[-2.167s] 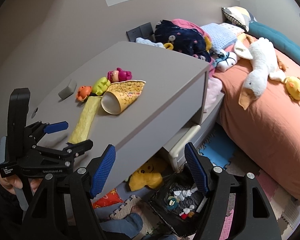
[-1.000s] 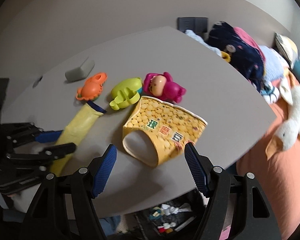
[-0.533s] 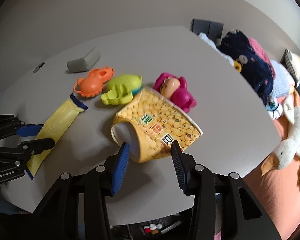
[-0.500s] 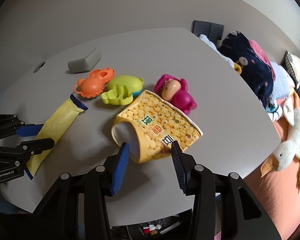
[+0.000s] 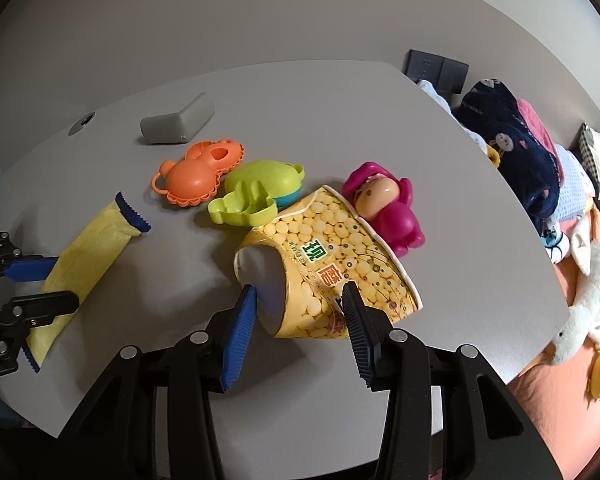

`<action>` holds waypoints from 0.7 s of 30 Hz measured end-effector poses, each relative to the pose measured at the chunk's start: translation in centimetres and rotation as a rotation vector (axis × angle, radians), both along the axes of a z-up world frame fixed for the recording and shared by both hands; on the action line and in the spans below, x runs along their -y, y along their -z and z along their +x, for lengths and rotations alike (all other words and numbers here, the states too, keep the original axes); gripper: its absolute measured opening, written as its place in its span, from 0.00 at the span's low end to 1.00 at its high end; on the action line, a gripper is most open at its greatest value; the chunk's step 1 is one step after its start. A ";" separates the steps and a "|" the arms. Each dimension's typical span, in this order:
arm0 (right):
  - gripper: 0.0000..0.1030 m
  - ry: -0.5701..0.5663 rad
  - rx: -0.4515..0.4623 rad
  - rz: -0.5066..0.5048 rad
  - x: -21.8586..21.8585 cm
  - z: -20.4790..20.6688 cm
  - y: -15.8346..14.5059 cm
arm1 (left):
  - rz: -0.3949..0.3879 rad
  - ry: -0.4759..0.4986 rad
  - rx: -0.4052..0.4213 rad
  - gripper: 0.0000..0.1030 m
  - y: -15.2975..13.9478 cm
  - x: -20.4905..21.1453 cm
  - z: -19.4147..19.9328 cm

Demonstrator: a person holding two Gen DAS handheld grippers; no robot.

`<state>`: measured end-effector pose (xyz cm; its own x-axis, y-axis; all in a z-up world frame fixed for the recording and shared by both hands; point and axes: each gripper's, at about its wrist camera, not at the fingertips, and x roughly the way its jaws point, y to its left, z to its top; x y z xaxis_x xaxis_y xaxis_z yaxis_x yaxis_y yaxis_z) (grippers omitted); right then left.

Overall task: Collect trash
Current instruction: 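Grasp the yellow strip with the left tool while the right tool grasps the yellow snack bag, then carry the yellow strip and snack bag over the black bin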

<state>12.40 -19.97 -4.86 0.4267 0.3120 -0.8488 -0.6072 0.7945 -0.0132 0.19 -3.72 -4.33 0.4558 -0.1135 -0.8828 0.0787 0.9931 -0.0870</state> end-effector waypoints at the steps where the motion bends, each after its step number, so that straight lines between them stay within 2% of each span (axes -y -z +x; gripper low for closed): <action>1: 0.44 0.001 0.000 0.002 -0.1 0.0 0.0 | 0.000 -0.001 0.001 0.30 -0.1 -0.2 -0.2; 4: 0.37 0.005 -0.015 0.023 -0.4 0.0 0.1 | -0.001 -0.006 0.003 0.30 -0.1 -0.4 -0.5; 6: 0.28 0.012 -0.027 0.041 -0.5 -0.2 0.0 | -0.002 -0.009 0.006 0.30 -0.2 -0.6 -0.8; 13: 0.25 0.050 -0.029 0.119 0.1 -1.4 -1.6 | -0.009 -0.005 0.019 0.30 -0.7 -0.6 -0.8; 21: 0.25 0.096 -0.014 0.181 2.3 -4.1 -3.9 | -0.014 0.053 0.037 0.30 -1.3 1.2 -0.8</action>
